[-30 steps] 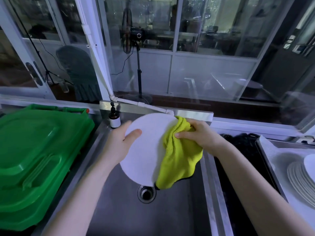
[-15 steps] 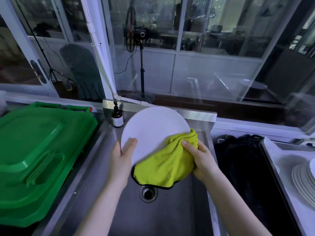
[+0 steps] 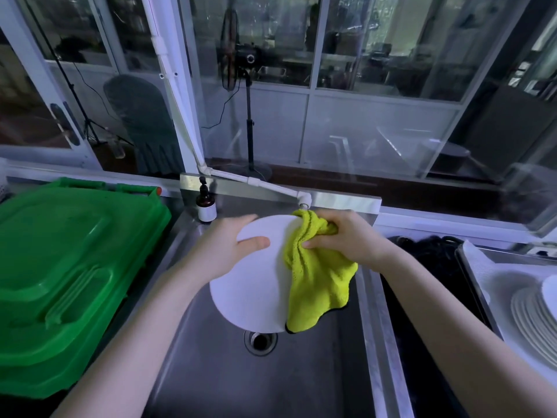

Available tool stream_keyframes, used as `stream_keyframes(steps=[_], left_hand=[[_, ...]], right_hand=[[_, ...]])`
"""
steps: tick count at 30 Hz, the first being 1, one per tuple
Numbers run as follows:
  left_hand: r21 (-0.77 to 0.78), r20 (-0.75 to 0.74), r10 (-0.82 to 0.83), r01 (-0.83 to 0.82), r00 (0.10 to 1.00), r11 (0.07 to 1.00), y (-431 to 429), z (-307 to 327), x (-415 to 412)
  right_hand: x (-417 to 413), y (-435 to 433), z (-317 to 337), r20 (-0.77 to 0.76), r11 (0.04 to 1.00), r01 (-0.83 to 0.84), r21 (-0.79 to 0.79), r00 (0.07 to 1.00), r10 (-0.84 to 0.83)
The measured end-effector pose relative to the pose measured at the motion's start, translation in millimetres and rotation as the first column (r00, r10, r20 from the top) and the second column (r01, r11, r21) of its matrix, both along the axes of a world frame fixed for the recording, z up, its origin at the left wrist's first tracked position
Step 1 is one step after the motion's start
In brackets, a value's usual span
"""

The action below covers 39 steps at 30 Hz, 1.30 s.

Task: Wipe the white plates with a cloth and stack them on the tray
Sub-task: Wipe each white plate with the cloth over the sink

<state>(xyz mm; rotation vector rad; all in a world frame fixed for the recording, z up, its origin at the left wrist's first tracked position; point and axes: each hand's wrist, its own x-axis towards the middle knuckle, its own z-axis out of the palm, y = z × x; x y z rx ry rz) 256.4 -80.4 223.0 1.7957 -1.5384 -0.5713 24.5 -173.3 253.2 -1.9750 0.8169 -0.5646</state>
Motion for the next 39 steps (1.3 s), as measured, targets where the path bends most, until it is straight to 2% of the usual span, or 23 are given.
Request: stream_keyframes(steps=[3, 5, 7, 9, 11, 13, 14, 16, 19, 22, 24, 27, 29, 31, 33, 35, 37, 38, 39], left_hand=[[-0.03, -0.023, -0.078, 0.078, 0.997, 0.997, -1.0, 6.3, 6.9], [-0.11, -0.202, -0.042, 0.02, 0.979, 0.994, 2.8, 3.2, 10.9], [-0.175, -0.465, 0.107, -0.21, 0.879, 0.962, 11.3, -12.7, 9.7], [-0.14, -0.63, 0.248, -0.422, 0.736, 0.896, 21.2, -35.3, 0.3], [-0.086, -0.731, 0.275, -0.484, 0.624, 0.871, 25.8, -54.2, -14.3], [-0.042, -0.788, 0.287, -0.513, 0.544, 0.858, 23.9, -59.5, -22.6], [-0.034, -0.793, 0.295, -0.522, 0.534, 0.852, 21.3, -58.9, -21.6], [-0.072, -0.746, 0.276, -0.486, 0.606, 0.871, 18.8, -56.8, -13.8], [-0.206, -0.618, 0.112, -0.297, 0.778, 0.932, 21.4, -39.0, 3.3], [-0.189, -0.457, 0.034, -0.135, 0.889, 0.973, 18.1, -15.2, 12.7], [-0.127, -0.26, 0.004, -0.039, 0.965, 0.991, 10.3, -3.4, 11.8], [-0.097, -0.017, -0.14, 0.137, 0.99, 0.986, 2.7, 5.9, 2.8], [-0.07, 0.003, -0.174, 0.174, 0.985, 0.982, -0.6, 7.3, 1.6], [-0.032, -0.052, -0.153, 0.151, 0.987, 0.988, 0.6, 6.3, 4.9], [-0.051, -0.232, -0.034, 0.023, 0.972, 0.998, 7.6, -1.2, 12.0], [-0.064, -0.511, 0.099, -0.152, 0.854, 0.986, 20.4, -14.0, 15.2], [-0.002, -0.745, 0.171, -0.258, 0.645, 0.966, 29.6, -34.5, 8.1], [0.015, -0.786, 0.196, -0.298, 0.587, 0.954, 31.7, -43.5, 0.8], [0.0, -0.79, 0.204, -0.333, 0.578, 0.943, 31.9, -50.0, -7.9]], right_hand=[[3.7, 7.3, -13.3, 0.094, 0.999, 0.012, 0.053, 0.995, -0.017], [3.0, 11.2, -24.4, 0.19, 0.99, 0.073, 0.12, 0.977, -0.095], [0.3, 16.6, -39.8, 0.33, 0.943, 0.16, 0.292, 0.908, -0.257], [0.2, 25.7, -56.6, 0.405, 0.827, 0.21, 0.521, 0.792, -0.456], [2.6, 35.5, -71.6, 0.419, 0.735, 0.182, 0.653, 0.722, -0.551], [5.4, 41.8, -78.8, 0.413, 0.719, 0.16, 0.676, 0.726, -0.55], [5.5, 42.2, -78.2, 0.406, 0.724, 0.157, 0.671, 0.74, -0.537], [2.6, 37.4, -72.1, 0.381, 0.751, 0.16, 0.641, 0.783, -0.492], [-3.5, 23.1, -51.6, 0.338, 0.839, 0.179, 0.514, 0.857, -0.39], [-4.1, 9.1, -19.9, 0.267, 0.951, 0.151, 0.269, 0.937, -0.224], [2.1, 5.1, 2.2, 0.133, 0.996, 0.073, 0.058, 0.988, -0.08], [19.2, 7.9, 13.0, -0.078, 0.985, -0.086, -0.151, 0.994, 0.075], [22.0, 8.4, 4.7, -0.089, 0.983, -0.102, -0.154, 0.992, 0.089], [17.8, 8.7, -8.5, -0.023, 0.997, -0.05, -0.067, 0.999, 0.049], [9.6, 10.6, -23.3, 0.11, 0.995, 0.054, 0.086, 0.992, -0.063], [-1.1, 14.2, -39.2, 0.286, 0.937, 0.162, 0.308, 0.924, -0.254], [-8.2, 19.1, -53.3, 0.368, 0.822, 0.208, 0.531, 0.816, -0.445], [-9.2, 22.3, -59.6, 0.377, 0.771, 0.207, 0.603, 0.777, -0.503], [-8.6, 25.1, -65.6, 0.379, 0.739, 0.202, 0.643, 0.754, -0.536]])
